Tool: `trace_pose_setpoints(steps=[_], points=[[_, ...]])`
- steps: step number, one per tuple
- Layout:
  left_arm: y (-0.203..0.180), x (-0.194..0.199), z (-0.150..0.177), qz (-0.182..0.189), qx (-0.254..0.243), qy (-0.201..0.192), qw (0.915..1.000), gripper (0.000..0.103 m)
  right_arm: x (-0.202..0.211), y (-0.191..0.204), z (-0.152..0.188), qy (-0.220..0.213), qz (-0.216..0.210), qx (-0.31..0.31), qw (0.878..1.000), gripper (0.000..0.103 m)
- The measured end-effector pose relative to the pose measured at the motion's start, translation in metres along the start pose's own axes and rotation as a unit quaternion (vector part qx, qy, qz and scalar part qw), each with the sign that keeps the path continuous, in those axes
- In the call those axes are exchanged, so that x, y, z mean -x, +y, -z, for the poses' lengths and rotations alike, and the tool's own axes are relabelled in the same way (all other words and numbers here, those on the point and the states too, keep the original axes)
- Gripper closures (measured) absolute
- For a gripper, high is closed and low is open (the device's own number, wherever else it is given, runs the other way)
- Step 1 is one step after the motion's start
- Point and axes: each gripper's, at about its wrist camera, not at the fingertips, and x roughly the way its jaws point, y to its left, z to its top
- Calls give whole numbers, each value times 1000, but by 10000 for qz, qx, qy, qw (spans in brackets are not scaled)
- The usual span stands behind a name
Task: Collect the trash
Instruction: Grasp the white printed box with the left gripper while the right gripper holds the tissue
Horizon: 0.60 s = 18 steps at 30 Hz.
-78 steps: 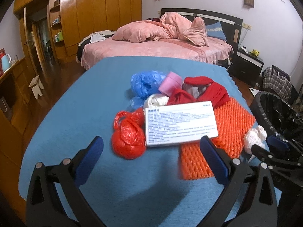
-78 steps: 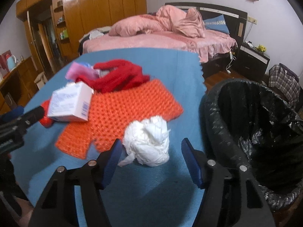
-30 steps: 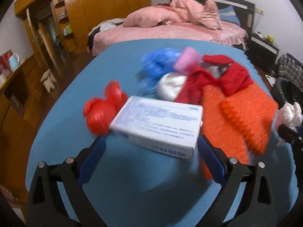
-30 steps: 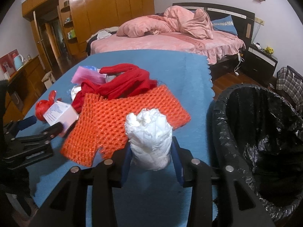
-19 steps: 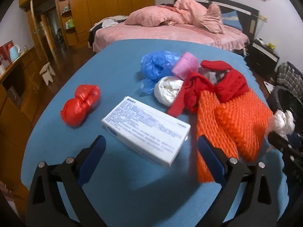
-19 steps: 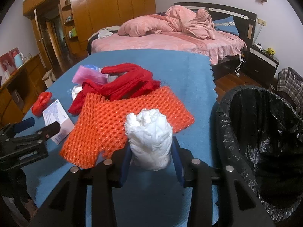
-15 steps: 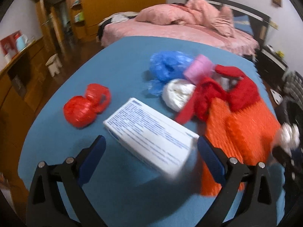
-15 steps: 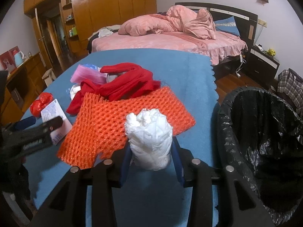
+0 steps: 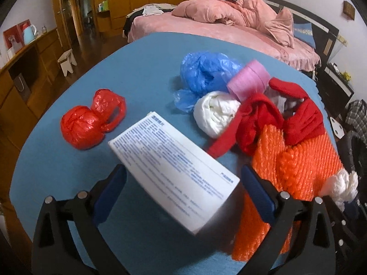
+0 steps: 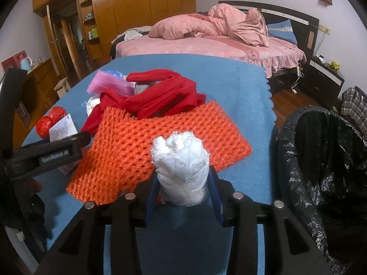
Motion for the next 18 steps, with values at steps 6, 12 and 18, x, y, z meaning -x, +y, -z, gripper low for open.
trace_pose_setpoints(steps=[6,12,18], points=[[12,-2,4,135,110,55,9998,7,-1,-2,-1,17,-13,11,10000,62],[33,10,20,212,132,275,9993,19,-1,-2,0,19,-28,0,10000,61],[37,12,19,233,99,294,9992,14,-1,0,0,15,-48,-33,10000,61]])
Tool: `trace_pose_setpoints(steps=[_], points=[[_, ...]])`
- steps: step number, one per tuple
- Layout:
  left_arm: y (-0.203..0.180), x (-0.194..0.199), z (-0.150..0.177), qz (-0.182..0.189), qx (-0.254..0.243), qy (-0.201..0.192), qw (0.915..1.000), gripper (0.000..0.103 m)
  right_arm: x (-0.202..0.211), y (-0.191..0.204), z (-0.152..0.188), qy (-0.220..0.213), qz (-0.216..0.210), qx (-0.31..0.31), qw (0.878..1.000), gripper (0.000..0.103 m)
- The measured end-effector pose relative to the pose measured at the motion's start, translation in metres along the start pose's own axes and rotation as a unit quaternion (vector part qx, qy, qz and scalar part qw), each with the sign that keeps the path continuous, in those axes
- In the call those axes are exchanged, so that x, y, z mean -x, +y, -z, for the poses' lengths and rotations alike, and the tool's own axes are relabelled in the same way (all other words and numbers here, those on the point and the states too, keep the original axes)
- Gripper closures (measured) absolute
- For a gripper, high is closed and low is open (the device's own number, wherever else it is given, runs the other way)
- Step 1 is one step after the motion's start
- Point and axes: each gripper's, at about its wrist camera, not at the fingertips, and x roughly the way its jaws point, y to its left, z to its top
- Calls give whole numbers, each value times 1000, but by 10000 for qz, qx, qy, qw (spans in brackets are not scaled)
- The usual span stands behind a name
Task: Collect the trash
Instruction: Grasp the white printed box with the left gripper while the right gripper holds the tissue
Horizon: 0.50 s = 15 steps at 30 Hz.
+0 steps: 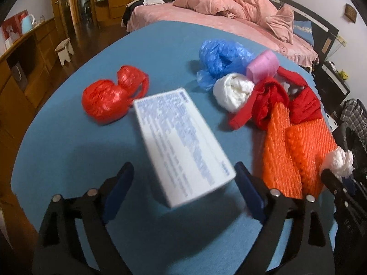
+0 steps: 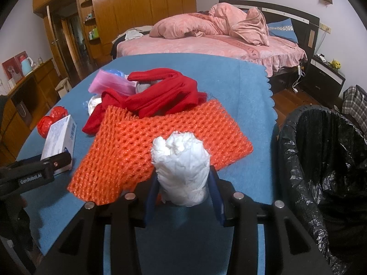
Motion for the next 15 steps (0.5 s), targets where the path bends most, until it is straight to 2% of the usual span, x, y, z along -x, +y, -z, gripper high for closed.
trace_pose_setpoints(steps=[6,8,10,15], points=[[1,-19,-11,-91,85,120,9999,14,1,1,0,5,-8,-6,10000,61],[0,-20,-12,-121,24,39,9999,22,1,1,-1,5,-8,2,10000,61],[-2,-18,-13,14,-54,-18,10000,31,1,1,-1,5,-12,0,10000,61],[-8,-9,-13,341,-114,-106,9993,41,4,1,0,-23,-27,-64,10000,62]])
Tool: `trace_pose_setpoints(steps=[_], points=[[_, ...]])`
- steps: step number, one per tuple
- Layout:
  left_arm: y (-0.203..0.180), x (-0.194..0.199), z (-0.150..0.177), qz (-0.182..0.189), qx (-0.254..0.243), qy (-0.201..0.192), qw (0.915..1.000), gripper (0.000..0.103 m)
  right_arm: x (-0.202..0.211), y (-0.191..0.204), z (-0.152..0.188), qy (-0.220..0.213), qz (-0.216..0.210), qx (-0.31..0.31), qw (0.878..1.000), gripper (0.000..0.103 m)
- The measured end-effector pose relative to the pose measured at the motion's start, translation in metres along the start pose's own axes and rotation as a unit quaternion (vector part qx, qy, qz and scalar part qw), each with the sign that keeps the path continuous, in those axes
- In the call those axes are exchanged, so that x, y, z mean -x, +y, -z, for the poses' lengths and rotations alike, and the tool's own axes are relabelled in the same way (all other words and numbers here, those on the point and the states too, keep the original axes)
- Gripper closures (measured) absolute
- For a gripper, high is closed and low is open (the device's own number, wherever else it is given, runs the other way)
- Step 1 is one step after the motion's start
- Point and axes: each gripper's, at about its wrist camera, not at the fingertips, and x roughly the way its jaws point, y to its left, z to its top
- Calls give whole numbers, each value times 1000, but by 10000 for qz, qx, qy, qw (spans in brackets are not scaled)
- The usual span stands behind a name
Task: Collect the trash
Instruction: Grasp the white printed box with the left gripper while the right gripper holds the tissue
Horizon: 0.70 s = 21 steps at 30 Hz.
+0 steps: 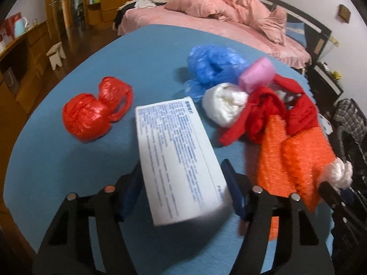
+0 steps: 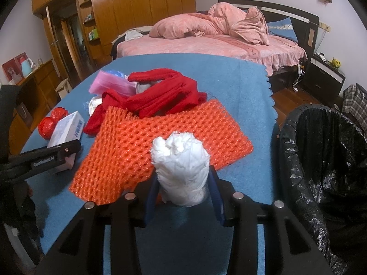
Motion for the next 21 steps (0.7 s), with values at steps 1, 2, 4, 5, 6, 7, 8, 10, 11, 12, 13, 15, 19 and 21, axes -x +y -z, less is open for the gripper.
trace_pose_setpoints(steps=[1,2,4,5,6,7,8,10,11,12,13,15,19,21], points=[[-3,3,1,46,-29,-39,10000,42,1,-1,0,-10,-12,-19,10000,62],[-4,6,0,95,-45,-85,9999,43,4,-2,0,-31,-23,-44,10000,62],[-10,15,-1,191,-107,-203,9996,43,10,-3,-2,-89,-42,-100,9999,62],[-13,19,-2,229,-126,-252,9993,44,12,-4,-3,-116,-55,-129,9998,62],[-15,24,-3,291,-144,-309,9990,44,16,-5,-5,-161,-67,-165,9997,62],[-18,28,-4,350,-172,-353,9986,44,18,-6,-6,-188,-71,-184,9996,62],[-20,30,-4,384,-195,-376,9984,44,21,-7,-8,-217,-74,-208,9995,62],[-25,33,-4,435,-251,-388,9980,44,24,-8,-9,-233,-97,-246,9994,62],[-27,31,-2,417,-280,-353,9981,44,24,-9,-10,-226,-103,-255,9994,62],[-27,28,-1,399,-293,-306,9983,44,24,-9,-10,-216,-101,-259,9994,62],[-27,22,1,384,-294,-176,9987,44,22,-9,-9,-187,-99,-256,9994,62],[-25,9,6,378,-251,121,9989,45,19,-9,-6,-118,-106,-255,9995,62],[-26,-6,9,288,-364,317,9984,41,14,-9,-2,10,-149,-264,9995,62],[-28,-9,7,234,-482,292,9981,35,11,-8,-1,53,-157,-248,9996,62]])
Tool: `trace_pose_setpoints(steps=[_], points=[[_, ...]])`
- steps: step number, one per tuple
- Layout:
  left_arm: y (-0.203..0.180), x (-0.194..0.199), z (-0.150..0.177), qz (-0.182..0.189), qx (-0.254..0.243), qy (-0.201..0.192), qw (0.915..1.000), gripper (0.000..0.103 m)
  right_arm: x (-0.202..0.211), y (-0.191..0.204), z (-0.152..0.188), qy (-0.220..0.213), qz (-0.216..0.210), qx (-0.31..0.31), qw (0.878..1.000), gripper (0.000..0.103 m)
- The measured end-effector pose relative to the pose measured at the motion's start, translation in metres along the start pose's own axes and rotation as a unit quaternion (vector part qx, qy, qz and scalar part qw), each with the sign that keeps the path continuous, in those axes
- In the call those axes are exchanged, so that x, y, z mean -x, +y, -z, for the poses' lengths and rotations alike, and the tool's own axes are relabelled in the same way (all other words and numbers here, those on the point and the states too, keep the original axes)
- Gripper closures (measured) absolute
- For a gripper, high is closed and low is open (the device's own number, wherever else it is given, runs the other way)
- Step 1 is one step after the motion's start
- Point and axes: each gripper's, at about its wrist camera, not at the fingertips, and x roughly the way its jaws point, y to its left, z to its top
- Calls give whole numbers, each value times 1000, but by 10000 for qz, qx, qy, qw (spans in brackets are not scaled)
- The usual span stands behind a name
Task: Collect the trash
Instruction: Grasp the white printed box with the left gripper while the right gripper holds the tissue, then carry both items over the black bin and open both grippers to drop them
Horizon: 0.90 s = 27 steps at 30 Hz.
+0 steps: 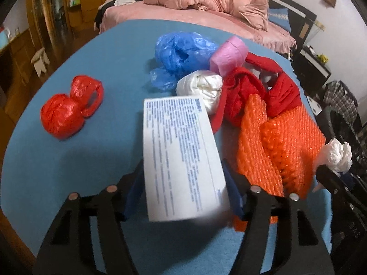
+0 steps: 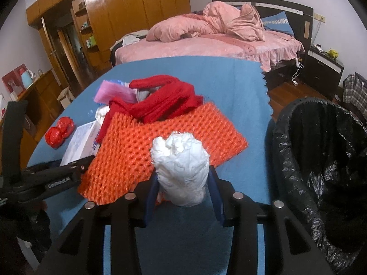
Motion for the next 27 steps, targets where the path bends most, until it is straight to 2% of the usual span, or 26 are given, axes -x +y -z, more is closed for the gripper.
trace_pose_setpoints(steps=[5,6,12,20,27], points=[[-2,-5,-2,-61,-138,-2,9999,36,-1,0,1,18,-13,1,10000,62],[0,-4,0,-73,-142,-11,9999,41,-1,-1,2,17,-12,-2,10000,62],[10,5,2,146,65,-85,9998,46,3,0,-1,-37,-12,-1,10000,62],[8,56,-5,389,72,-842,9957,48,30,-7,-14,-435,17,-143,9989,62],[-35,86,-20,869,-294,-1249,9879,48,62,-34,-20,-805,278,-460,9953,62]])
